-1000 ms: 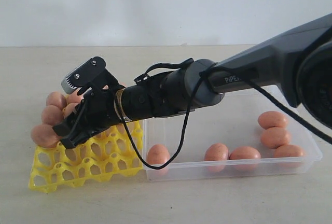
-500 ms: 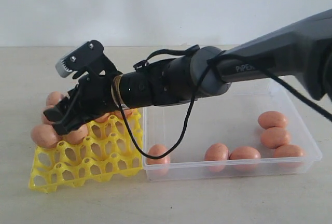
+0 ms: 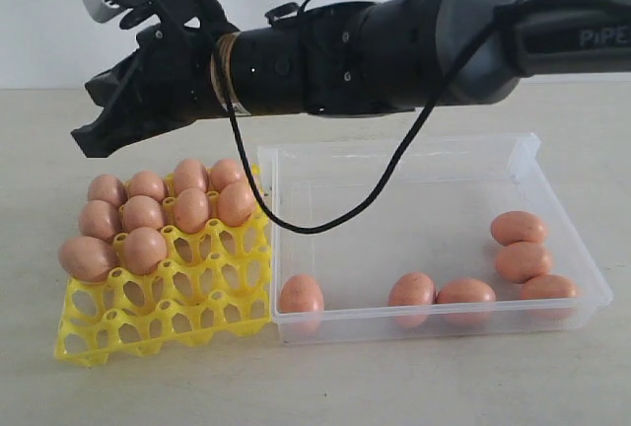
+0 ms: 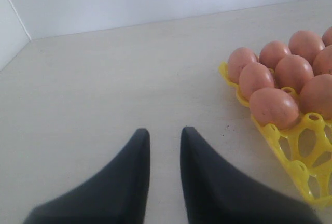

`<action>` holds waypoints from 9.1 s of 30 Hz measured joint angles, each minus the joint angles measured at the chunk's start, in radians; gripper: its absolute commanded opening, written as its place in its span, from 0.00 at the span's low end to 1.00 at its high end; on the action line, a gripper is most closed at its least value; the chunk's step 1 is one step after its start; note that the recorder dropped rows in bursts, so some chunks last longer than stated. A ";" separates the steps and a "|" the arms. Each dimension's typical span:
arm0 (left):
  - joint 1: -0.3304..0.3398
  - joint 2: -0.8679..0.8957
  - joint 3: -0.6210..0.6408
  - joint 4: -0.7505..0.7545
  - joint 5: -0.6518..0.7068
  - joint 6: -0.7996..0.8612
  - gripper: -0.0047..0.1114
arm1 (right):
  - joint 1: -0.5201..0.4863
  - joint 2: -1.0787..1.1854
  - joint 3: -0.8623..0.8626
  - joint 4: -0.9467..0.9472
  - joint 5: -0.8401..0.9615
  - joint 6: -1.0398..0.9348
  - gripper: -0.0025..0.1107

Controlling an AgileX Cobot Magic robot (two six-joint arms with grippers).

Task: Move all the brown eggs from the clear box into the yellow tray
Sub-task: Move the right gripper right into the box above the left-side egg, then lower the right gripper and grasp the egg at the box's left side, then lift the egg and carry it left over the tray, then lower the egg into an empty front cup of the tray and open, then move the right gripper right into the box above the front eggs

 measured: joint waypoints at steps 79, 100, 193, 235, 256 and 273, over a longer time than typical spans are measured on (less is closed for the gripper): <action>0.000 0.000 0.000 0.000 0.000 0.000 0.23 | -0.081 0.157 0.004 1.458 1.260 -0.945 0.02; 0.000 0.000 0.000 0.000 0.000 0.000 0.23 | -0.081 -0.075 0.004 1.269 1.240 -0.850 0.02; 0.000 0.000 0.000 0.000 -0.104 0.000 0.23 | -0.013 0.120 0.138 0.077 0.076 -0.058 0.02; 0.000 0.000 0.000 0.000 -0.104 0.000 0.23 | -0.013 0.185 0.100 0.075 0.034 0.076 0.02; 0.000 0.000 0.000 0.000 -0.104 0.000 0.23 | -0.013 0.185 0.100 0.075 0.032 0.078 0.59; 0.000 0.000 0.000 0.000 -0.104 0.000 0.23 | -0.013 0.056 0.100 0.057 0.040 0.078 0.15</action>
